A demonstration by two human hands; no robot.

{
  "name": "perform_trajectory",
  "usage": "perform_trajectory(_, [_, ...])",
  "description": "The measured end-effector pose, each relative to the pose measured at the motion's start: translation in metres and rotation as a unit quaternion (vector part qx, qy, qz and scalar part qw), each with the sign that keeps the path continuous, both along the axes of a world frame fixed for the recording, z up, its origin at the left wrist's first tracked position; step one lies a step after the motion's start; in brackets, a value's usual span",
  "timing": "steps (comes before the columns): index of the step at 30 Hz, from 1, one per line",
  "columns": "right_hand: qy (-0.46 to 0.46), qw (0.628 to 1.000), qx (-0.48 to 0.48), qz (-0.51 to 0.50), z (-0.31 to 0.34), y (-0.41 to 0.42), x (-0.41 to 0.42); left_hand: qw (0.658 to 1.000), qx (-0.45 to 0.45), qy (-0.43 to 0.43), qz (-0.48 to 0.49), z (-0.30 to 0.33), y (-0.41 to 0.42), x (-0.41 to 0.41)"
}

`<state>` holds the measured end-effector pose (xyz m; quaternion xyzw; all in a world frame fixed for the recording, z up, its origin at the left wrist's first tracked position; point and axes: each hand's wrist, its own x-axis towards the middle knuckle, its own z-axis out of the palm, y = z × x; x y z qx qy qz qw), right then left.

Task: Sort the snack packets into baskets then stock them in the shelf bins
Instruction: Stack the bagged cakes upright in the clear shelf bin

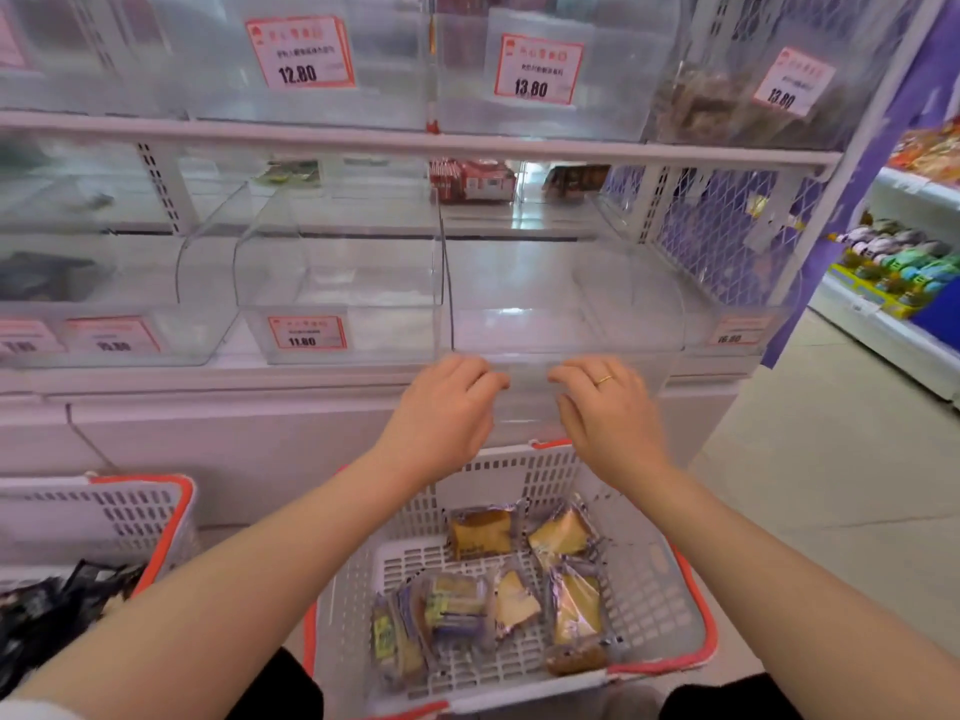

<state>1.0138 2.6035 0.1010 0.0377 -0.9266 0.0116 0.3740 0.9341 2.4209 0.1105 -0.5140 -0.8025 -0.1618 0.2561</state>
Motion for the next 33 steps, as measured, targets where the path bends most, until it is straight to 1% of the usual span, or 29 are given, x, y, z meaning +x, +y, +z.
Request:
perform_trajectory(1, [-0.030,0.999,0.008,0.019,-0.014,-0.004,0.006,0.999,-0.028,-0.034,0.002,-0.011,-0.005,0.004])
perform_trajectory(2, [-0.087,0.996,0.007,0.029,-0.031,-0.007,0.011,0.994,-0.071,-0.082,0.015,-0.024,-0.011,0.007])
perform_trajectory(3, [-0.168,0.985,-0.010,0.029,-0.050,-0.008,0.015,0.985,-0.117,-0.121,0.040,-0.039,-0.015,0.009])
perform_trajectory(4, [-0.259,0.965,-0.033,0.016,-0.070,-0.008,0.019,0.973,-0.163,-0.149,0.064,-0.056,-0.019,0.009])
perform_trajectory(5, [-0.339,0.939,-0.057,-0.005,-0.092,-0.007,0.023,0.961,-0.207,-0.167,0.077,-0.073,-0.022,0.009])
perform_trajectory(7, [-0.444,0.887,-0.111,-0.064,-0.133,-0.001,0.028,0.937,-0.271,-0.204,0.085,-0.102,-0.026,0.013])
perform_trajectory(9, [-0.503,0.844,-0.152,-0.106,-0.169,0.005,0.032,0.913,-0.309,-0.251,0.093,-0.132,-0.028,0.015])
perform_trajectory(11, [-0.552,0.806,-0.176,-0.120,-0.197,0.011,0.038,0.890,-0.338,-0.291,0.098,-0.160,-0.029,0.016])
perform_trajectory(12, [-0.583,0.781,-0.192,-0.117,-0.210,0.015,0.041,0.879,-0.348,-0.309,0.100,-0.173,-0.029,0.016])
perform_trajectory(13, [-0.619,0.752,-0.199,-0.109,-0.222,0.020,0.044,0.869,-0.356,-0.328,0.102,-0.185,-0.027,0.017])
perform_trajectory(15, [-0.705,0.681,-0.176,-0.093,-0.240,0.029,0.052,0.851,-0.366,-0.364,0.102,-0.207,-0.024,0.018])
perform_trajectory(16, [-0.732,0.659,-0.148,-0.086,-0.247,0.034,0.056,0.846,-0.365,-0.376,0.099,-0.216,-0.022,0.019])
perform_trajectory(18, [-0.745,0.659,-0.079,-0.068,-0.260,0.042,0.060,0.847,-0.358,-0.383,0.087,-0.230,-0.016,0.022])
perform_trajectory(20, [-0.740,0.668,-0.029,-0.071,-0.268,0.045,0.061,0.851,-0.343,-0.391,0.071,-0.239,-0.010,0.025])
perform_trajectory(22, [-0.734,0.673,-0.011,-0.091,-0.269,0.044,0.057,0.846,-0.325,-0.418,0.066,-0.244,-0.005,0.026])
perform_trajectory(23, [-0.724,0.683,-0.020,-0.091,-0.268,0.043,0.054,0.841,-0.316,-0.434,0.065,-0.245,-0.003,0.026])
perform_trajectory(25, [-0.685,0.720,-0.086,-0.078,-0.256,0.041,0.044,0.838,-0.292,-0.458,0.058,-0.245,-0.001,0.025])
perform_trajectory(26, [-0.660,0.736,-0.136,-0.061,-0.246,0.040,0.039,0.837,-0.280,-0.467,0.057,-0.243,-0.001,0.025])
perform_trajectory(27, [-0.635,0.745,-0.200,-0.038,-0.234,0.039,0.033,0.836,-0.266,-0.476,0.062,-0.241,-0.001,0.025])
perform_trajectory(28, [-0.609,0.743,-0.278,-0.012,-0.221,0.037,0.028,0.835,-0.247,-0.487,0.074,-0.238,-0.001,0.025])
perform_trajectory(29, [-0.580,0.732,-0.357,0.013,-0.205,0.033,0.023,0.832,-0.221,-0.501,0.086,-0.233,-0.003,0.023])
perform_trajectory(31, [-0.518,0.701,-0.488,0.053,-0.177,0.023,0.018,0.822,-0.144,-0.544,0.094,-0.218,-0.006,0.018])
perform_trajectory(32, [-0.491,0.685,-0.536,0.061,-0.166,0.019,0.017,0.809,-0.099,-0.573,0.087,-0.209,-0.008,0.014])
perform_trajectory(33, [-0.468,0.668,-0.575,0.067,-0.157,0.016,0.018,0.787,-0.055,-0.610,0.070,-0.198,-0.012,0.010])
